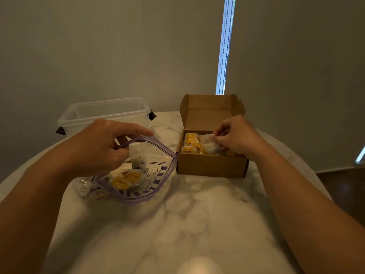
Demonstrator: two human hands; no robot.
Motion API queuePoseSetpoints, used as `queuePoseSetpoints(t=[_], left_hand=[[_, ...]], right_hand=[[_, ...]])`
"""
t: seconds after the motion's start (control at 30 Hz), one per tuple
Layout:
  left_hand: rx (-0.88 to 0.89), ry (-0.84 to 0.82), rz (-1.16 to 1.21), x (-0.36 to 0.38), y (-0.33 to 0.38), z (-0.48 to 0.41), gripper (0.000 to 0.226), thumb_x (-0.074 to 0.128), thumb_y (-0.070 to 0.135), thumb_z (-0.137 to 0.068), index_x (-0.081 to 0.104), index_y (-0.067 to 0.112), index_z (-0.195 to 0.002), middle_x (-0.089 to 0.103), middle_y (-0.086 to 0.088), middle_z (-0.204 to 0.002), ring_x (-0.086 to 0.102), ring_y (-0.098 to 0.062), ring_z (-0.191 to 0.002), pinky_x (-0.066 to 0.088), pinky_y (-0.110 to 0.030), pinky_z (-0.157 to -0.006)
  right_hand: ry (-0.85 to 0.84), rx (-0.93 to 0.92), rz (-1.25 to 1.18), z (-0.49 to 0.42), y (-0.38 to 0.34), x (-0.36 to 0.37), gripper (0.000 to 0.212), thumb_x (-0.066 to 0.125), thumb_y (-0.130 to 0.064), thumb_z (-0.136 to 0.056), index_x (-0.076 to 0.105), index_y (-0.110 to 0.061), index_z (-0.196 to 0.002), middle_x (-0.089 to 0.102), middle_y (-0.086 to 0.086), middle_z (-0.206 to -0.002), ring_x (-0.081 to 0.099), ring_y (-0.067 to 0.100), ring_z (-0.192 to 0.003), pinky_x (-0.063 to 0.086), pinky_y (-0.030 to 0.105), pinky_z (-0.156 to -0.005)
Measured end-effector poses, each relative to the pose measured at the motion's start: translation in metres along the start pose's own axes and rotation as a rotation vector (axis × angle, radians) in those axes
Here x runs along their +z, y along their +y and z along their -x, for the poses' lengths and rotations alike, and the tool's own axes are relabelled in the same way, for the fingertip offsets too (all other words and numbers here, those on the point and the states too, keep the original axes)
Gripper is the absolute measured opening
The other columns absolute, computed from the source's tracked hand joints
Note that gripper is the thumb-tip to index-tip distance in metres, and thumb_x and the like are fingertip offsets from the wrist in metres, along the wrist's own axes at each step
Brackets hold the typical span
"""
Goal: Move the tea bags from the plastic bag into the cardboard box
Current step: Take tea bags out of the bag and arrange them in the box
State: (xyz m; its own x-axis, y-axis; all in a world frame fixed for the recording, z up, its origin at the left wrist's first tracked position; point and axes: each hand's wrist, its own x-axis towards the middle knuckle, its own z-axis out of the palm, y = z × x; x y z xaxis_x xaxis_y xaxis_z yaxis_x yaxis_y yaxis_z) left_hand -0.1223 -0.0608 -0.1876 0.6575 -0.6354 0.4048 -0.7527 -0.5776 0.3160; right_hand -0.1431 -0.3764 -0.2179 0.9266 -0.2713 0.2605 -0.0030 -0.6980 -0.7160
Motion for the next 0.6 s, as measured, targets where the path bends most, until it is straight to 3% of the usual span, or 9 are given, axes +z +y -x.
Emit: queuePoseSetpoints(t=[0.13,0.23,0.4,0.53,0.6], left_hand=[[0.006,-0.006,-0.003,-0.002,-0.001,0.000,0.065,0.064,-0.003,-0.082,0.062,0.049,-0.119,0.069,0.015,-0.104,0.064,-0.004,-0.085,0.057,-0.026,-0.068],[-0.002,-0.003,0.007,-0.001,-0.001,0.000,0.064,0.064,-0.004,-0.081,0.063,0.048,-0.119,0.068,0.017,-0.100,0.065,-0.004,-0.084,0.055,-0.023,-0.068],[-0.009,0.001,0.022,-0.001,0.000,0.000,0.062,0.064,-0.005,-0.081,0.065,0.045,-0.119,0.067,0.020,-0.096,0.064,-0.004,-0.086,0.052,-0.019,-0.065],[-0.020,-0.001,0.023,-0.002,0.003,0.000,0.058,0.062,0.001,-0.082,0.064,0.045,-0.119,0.068,0.019,-0.099,0.064,-0.001,-0.086,0.054,-0.021,-0.069],[-0.038,-0.006,0.022,-0.002,0.005,0.001,0.057,0.061,0.001,-0.082,0.064,0.044,-0.120,0.068,0.018,-0.102,0.064,-0.001,-0.087,0.052,-0.018,-0.070]], right_hand=[[-0.067,0.011,0.083,-0.002,-0.004,0.011,0.003,0.074,-0.012,-0.085,0.072,-0.011,-0.083,0.070,0.008,-0.080,0.070,0.021,-0.071,0.061,0.034,-0.063],[-0.023,0.030,0.229,-0.005,-0.002,0.011,0.002,0.073,-0.014,-0.084,0.073,-0.012,-0.086,0.069,0.006,-0.085,0.067,0.018,-0.076,0.053,0.026,-0.057],[0.079,-0.016,0.259,-0.002,-0.003,0.001,0.009,0.070,-0.013,-0.087,0.073,-0.013,-0.096,0.069,0.003,-0.092,0.062,0.012,-0.080,0.049,0.024,-0.065],[0.132,-0.095,0.167,0.014,-0.018,-0.010,0.004,0.071,-0.017,-0.087,0.073,-0.018,-0.091,0.066,-0.008,-0.080,0.061,0.003,-0.071,0.045,0.016,-0.057],[0.104,-0.137,0.010,0.026,-0.032,-0.011,0.002,0.073,-0.017,-0.086,0.073,-0.019,-0.087,0.069,-0.006,-0.076,0.067,0.006,-0.067,0.048,0.016,-0.053]])
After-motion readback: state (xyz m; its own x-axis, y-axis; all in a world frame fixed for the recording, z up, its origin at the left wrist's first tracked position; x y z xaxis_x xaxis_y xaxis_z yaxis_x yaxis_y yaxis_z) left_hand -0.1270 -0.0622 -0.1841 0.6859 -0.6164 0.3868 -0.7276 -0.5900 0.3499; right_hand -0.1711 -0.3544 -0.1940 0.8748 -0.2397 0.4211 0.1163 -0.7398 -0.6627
